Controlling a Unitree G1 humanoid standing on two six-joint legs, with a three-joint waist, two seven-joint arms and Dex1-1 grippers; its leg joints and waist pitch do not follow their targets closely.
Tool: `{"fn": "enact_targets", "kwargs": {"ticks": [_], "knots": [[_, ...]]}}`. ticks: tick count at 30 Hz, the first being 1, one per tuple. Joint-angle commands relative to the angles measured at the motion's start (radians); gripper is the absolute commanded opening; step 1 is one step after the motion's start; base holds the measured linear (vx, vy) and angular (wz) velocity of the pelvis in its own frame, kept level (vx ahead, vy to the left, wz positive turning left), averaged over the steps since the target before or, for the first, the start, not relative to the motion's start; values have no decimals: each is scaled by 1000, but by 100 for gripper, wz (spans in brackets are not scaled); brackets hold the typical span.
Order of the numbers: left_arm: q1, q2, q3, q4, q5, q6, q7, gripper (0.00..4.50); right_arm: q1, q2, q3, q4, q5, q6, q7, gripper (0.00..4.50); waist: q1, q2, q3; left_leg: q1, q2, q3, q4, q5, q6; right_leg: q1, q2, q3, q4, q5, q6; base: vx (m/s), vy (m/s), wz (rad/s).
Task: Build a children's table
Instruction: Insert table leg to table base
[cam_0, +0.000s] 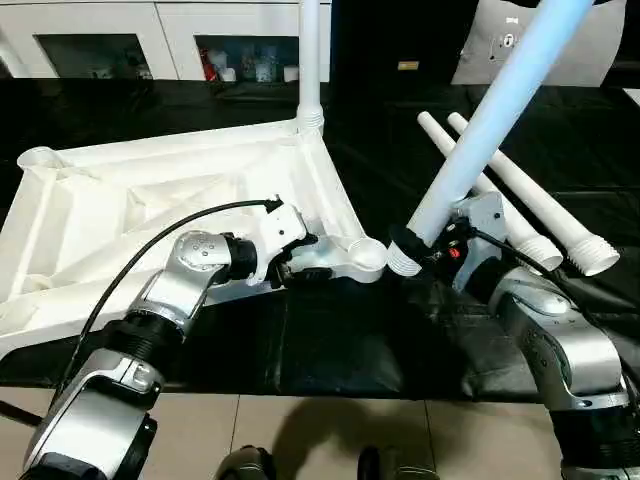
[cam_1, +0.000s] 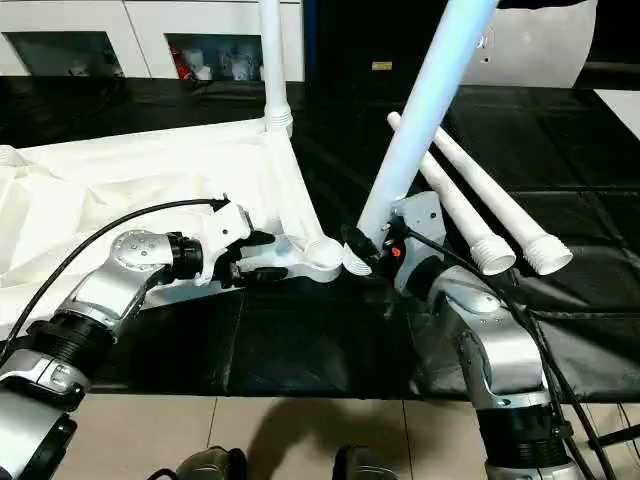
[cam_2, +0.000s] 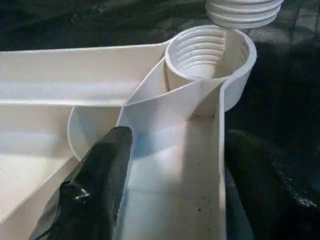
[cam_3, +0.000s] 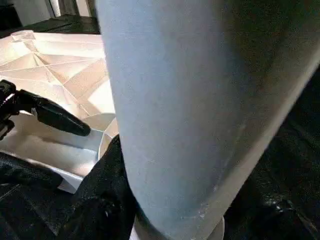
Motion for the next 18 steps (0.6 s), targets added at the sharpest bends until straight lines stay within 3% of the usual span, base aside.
{"fn": "enact_targets", "kwargs": {"ticks": [1, 8, 18], "knots": [[-1, 12, 8, 26, 21, 16, -3, 329, 7, -3, -3, -22, -5, 5, 2, 189, 1, -4, -97, 6, 31, -1, -59, -150, 59, 65, -79, 58, -90, -274, -169, 0, 0, 0], [6, 15, 7, 5, 3, 53, -42, 289, 1, -7, 0, -21, -5, 9, 2, 189, 0, -3, -97, 8, 32, -1, -60, -149, 60, 64, -78, 58, -89, -269, -174, 0, 0, 0], [61, 68, 14, -128, -14, 165, -95, 208, 13, -10, 0, -31, -6, 14, 1, 189, -2, 1, -94, 10, 36, -2, -63, -165, 54, 63, -80, 60, -86, -268, -187, 0, 0, 0]]}}
